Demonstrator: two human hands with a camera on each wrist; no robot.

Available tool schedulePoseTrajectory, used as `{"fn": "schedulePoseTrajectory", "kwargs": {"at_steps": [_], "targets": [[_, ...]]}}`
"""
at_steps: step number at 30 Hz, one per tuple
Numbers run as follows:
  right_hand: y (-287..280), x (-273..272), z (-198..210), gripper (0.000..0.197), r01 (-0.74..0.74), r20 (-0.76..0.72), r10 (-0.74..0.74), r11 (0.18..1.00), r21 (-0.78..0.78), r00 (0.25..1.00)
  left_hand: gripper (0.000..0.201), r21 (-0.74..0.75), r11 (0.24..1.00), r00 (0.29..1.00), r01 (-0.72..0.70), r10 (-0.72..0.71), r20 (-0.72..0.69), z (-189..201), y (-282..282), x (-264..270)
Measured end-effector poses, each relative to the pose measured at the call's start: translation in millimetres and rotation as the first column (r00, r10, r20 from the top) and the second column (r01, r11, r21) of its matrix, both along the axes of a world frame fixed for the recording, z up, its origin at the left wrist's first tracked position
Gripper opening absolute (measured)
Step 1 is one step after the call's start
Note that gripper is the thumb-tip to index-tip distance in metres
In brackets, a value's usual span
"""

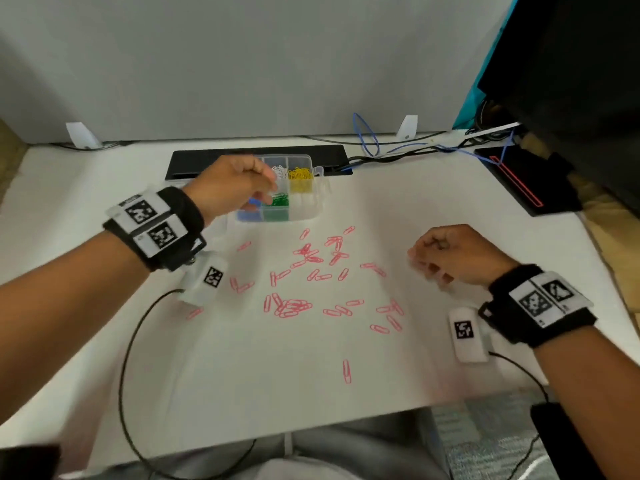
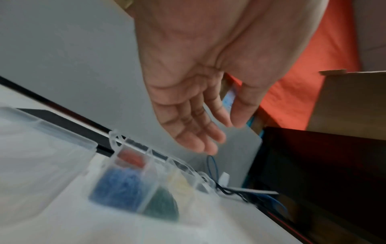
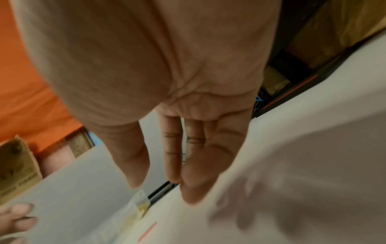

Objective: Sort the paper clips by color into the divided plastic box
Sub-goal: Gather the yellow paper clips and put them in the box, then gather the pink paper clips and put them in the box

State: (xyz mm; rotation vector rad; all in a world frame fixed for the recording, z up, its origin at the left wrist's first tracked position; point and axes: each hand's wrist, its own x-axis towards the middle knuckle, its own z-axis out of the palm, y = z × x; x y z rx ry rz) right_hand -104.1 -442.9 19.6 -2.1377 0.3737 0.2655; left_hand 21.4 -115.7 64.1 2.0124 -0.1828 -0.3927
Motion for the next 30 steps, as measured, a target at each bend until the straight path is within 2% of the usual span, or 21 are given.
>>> {"fn": "schedulePoseTrajectory", "kwargs": {"at_steps": [2, 4, 7, 9, 10, 12, 15, 20, 22, 24, 25, 27, 30], "targets": [[1, -11, -1, 0.023, -0.064, -0.161, 0.049, 0.994, -0.091, 0.986, 0.008, 0.069, 0.986, 0.987, 0.151, -0.147, -0.059, -1, 2, -43], [8, -24, -2, 0.031, -0.096, -0.297, 0.058, 0.989, -0.117, 0.953, 0.011, 0.049, 0.943, 0.933, 0.33, -0.318, -0.168, -7, -3, -86], [22, -44, -5, 0.044, -0.042, -0.386, 0.022, 0.998, -0.043, 0.922, 0.013, -0.077, 0.85, 0.771, 0.522, -0.508, -0.385, -30, -27, -146], [31, -56, -11, 0.054, 0.027, -0.391, -0.009, 0.999, 0.04, 0.92, 0.012, -0.074, 0.798, 0.667, 0.598, -0.548, -0.505, -52, -47, -178], [36, -60, -13, 0.058, 0.046, -0.384, -0.016, 0.997, 0.068, 0.923, 0.011, -0.054, 0.783, 0.648, 0.62, -0.55, -0.527, -63, -56, -188], [47, -57, -18, 0.066, 0.048, -0.354, -0.011, 0.994, 0.098, 0.935, 0.01, -0.028, 0.791, 0.67, 0.612, -0.536, -0.514, -77, -70, -193], [72, -38, -21, 0.073, -0.003, -0.305, 0.045, 0.991, 0.137, 0.951, 0.013, 0.026, 0.837, 0.751, 0.547, -0.477, -0.456, -79, -81, -171], [107, 1, -17, 0.07, -0.103, -0.216, 0.148, 0.973, 0.208, 0.965, 0.013, 0.074, 0.933, 0.873, 0.352, -0.299, -0.384, -64, -75, -113], [100, 6, -13, 0.068, -0.088, -0.176, 0.127, 0.972, 0.219, 0.976, 0.017, 0.094, 0.958, 0.917, 0.269, -0.225, -0.33, -55, -58, -98], [78, 1, -7, 0.064, -0.012, -0.135, 0.043, 0.975, 0.222, 0.99, 0.015, 0.083, 0.968, 0.931, 0.235, -0.2, -0.304, -43, -29, -93], [65, -4, -5, 0.062, 0.031, -0.128, -0.004, 0.977, 0.209, 0.992, 0.014, 0.109, 0.964, 0.932, 0.244, -0.202, -0.302, -37, -10, -94], [36, -17, -4, 0.058, 0.098, -0.159, -0.076, 0.986, 0.133, 0.984, 0.017, 0.296, 0.909, 0.931, 0.293, -0.2, -0.306, -33, 31, -97], [13, -28, -12, 0.056, 0.152, -0.244, -0.136, 0.987, 0.049, 0.96, 0.038, 0.594, 0.725, 0.919, 0.35, -0.143, -0.367, -37, 80, -104]]}}
